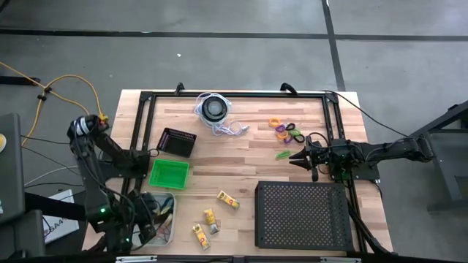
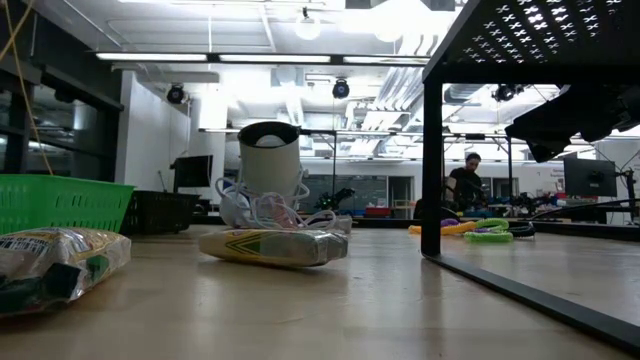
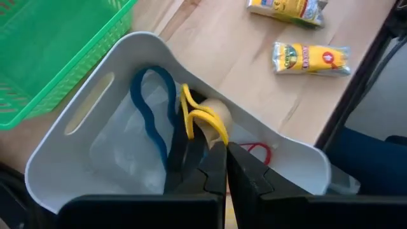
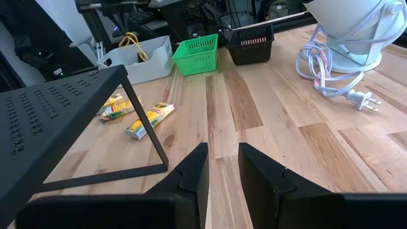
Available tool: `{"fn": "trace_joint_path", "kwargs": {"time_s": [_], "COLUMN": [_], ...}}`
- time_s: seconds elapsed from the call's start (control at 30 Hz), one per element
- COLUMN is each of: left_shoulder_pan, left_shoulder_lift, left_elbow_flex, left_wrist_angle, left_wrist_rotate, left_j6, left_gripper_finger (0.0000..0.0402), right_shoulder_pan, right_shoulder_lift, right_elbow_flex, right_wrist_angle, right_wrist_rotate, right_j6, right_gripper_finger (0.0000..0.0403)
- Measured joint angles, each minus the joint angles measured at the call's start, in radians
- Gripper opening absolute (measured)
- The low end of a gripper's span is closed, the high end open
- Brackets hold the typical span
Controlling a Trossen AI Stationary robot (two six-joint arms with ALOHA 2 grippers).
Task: Pick & Place Office Desk Supplies
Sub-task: Put the yellow rubber band into the gray bin
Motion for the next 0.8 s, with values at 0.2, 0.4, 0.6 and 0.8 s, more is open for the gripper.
{"fn": "trace_joint_path", "kwargs": {"time_s": [0.2,0.4,0.6,0.8], "left_shoulder_pan": [0.027,0.031,0.031,0.031], "left_shoulder_lift": [0.057,0.074,0.074,0.074], "left_elbow_flex": [-0.043,-0.058,-0.058,-0.058], "left_wrist_angle": [-0.006,-0.001,-0.002,-0.009], "left_wrist_rotate": [0.067,0.098,0.099,0.110], "left_j6": [-0.070,-0.115,-0.120,-0.102], "left_gripper_finger": [0.0001,0.0001,0.0002,0.0027], "right_shoulder_pan": [0.000,0.000,0.000,0.000], "right_shoulder_lift": [0.000,0.000,0.000,0.000], "right_elbow_flex": [0.000,0.000,0.000,0.000], "right_wrist_angle": [0.000,0.000,0.000,0.000], "right_wrist_rotate": [0.000,0.000,0.000,0.000], "right_j6": [0.000,0.000,0.000,0.000], "right_gripper_finger": [0.0073,0.0073,0.0073,0.0073]}}
